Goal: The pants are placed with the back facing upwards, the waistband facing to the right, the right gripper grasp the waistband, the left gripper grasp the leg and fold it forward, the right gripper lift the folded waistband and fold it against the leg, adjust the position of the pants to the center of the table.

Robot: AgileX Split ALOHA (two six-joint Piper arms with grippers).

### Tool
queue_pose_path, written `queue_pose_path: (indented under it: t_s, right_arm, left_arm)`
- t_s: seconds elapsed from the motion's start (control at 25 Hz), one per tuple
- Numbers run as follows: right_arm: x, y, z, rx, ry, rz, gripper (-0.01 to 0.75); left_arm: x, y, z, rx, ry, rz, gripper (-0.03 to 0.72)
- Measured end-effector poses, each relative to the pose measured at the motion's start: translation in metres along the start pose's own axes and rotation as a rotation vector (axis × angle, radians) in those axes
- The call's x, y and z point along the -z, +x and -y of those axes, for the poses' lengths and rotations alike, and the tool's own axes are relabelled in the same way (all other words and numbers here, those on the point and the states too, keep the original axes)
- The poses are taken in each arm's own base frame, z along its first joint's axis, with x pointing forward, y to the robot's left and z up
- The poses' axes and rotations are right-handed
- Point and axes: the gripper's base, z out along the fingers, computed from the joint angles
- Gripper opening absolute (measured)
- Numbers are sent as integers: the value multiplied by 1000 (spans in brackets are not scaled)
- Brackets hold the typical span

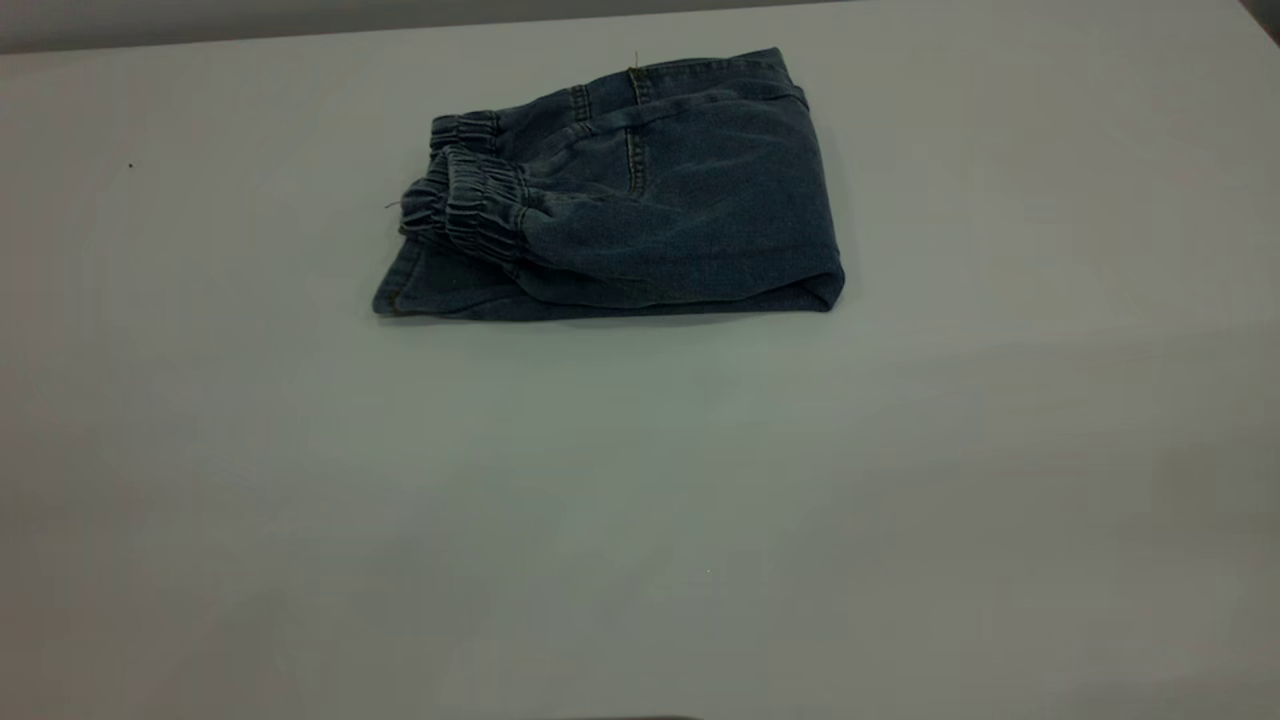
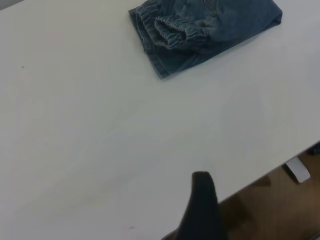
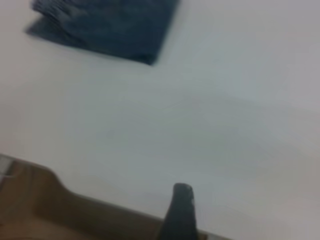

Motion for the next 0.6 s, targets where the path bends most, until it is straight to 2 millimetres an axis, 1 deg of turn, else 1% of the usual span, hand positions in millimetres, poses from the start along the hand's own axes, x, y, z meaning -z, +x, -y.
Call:
queue_pose_path:
  t_s: [0.12, 0.24, 0.6]
  right_arm:
    - [-10, 8, 5, 6, 38, 34, 580]
    - [-17, 15, 7, 6, 50, 53, 580]
    - [-14, 19, 6, 12, 58, 105, 580]
  left_arm:
    - [-3, 11, 0, -2, -2, -4, 529]
    - [-11, 23, 1, -6, -6, -31, 529]
    - [-38, 48, 3, -14, -1, -148, 529]
